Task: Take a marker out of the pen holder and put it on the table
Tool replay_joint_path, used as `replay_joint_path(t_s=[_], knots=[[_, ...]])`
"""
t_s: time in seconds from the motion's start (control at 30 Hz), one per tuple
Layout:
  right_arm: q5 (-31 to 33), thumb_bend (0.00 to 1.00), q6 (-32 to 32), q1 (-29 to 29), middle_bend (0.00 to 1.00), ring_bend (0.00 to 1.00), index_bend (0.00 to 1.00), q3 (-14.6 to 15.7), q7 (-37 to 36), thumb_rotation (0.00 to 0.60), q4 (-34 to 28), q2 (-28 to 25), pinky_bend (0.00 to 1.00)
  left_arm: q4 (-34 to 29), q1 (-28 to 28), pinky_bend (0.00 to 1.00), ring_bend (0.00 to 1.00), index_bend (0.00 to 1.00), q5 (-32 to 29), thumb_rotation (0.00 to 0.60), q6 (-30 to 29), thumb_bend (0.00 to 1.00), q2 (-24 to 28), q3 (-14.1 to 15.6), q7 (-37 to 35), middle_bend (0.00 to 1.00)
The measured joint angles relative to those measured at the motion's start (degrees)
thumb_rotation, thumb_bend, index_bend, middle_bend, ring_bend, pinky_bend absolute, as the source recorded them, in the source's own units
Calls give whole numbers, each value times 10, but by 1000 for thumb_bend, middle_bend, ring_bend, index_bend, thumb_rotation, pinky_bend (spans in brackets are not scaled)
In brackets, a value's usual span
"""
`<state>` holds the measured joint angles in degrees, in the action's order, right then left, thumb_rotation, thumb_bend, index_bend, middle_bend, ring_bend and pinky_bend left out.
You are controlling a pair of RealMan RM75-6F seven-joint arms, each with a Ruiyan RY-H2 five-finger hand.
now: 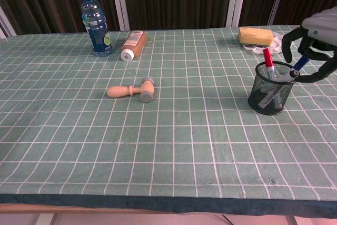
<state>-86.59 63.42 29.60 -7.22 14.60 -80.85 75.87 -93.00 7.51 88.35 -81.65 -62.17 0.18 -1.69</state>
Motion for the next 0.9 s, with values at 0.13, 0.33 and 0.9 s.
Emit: replay_joint_path(t_s=[0.13, 0.33, 0.9], knots=[[0, 358, -2, 5, 1000, 1000, 654, 4, -3, 600, 6, 7, 999, 0, 0, 406, 155, 304, 0, 600, 0, 479, 0, 0, -1, 218], [-1, 377, -1, 10, 1000, 1000, 664, 7, -6, 600, 14, 16, 999, 0, 0, 406, 155, 305, 1, 600, 0, 479, 1, 0, -3, 218], [24, 451, 2, 7, 1000, 1000, 670, 9, 3, 600, 16, 9, 1000, -1, 0, 406, 157, 304, -3, 600, 2, 479, 1, -1, -2, 218]])
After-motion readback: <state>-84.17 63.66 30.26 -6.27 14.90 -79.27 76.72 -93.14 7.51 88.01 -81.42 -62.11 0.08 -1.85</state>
